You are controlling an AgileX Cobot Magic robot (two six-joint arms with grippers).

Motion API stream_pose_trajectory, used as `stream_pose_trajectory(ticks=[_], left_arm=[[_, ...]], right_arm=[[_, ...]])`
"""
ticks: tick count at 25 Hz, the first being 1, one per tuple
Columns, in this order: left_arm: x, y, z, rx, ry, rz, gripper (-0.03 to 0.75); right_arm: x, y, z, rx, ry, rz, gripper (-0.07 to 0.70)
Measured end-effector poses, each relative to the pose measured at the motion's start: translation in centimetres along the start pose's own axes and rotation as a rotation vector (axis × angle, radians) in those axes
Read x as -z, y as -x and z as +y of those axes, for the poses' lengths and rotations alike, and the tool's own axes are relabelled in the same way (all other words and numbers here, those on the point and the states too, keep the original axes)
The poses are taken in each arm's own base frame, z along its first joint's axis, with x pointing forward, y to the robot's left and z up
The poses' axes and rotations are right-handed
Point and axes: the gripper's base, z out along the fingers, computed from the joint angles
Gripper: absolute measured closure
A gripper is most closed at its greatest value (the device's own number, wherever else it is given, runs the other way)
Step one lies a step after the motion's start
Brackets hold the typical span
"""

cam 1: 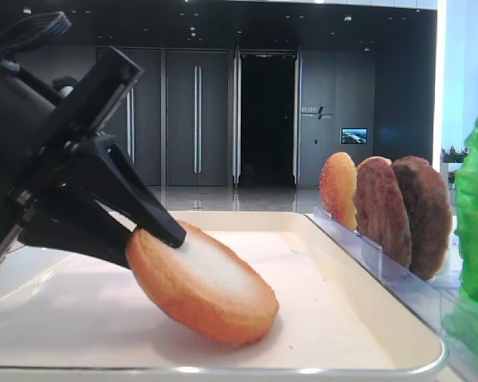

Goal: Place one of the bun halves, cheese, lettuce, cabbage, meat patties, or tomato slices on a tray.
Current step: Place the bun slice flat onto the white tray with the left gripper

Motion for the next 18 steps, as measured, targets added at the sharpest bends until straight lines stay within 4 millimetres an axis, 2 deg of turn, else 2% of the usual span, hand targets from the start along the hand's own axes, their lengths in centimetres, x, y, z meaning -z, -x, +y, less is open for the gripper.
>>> stream_pose_trajectory(ticks=[11, 14, 18], left_arm=[[0.50, -0.12, -0.08, 0.009, 0.043, 0.009, 0.553], [0.73, 0.02, -0.09, 0.001, 0.064, -0.010, 0.505], [0.74, 0.06, 0.02, 0.022, 0.076, -0.016, 0.394]], right_arm=[[0.00, 0.00, 0.00, 0.000, 0.000, 0.000, 0.076], [0.00, 0.00, 0.00, 0.000, 0.000, 0.000, 0.076], [0.00, 0.00, 0.00, 0.000, 0.000, 0.000, 0.076]])
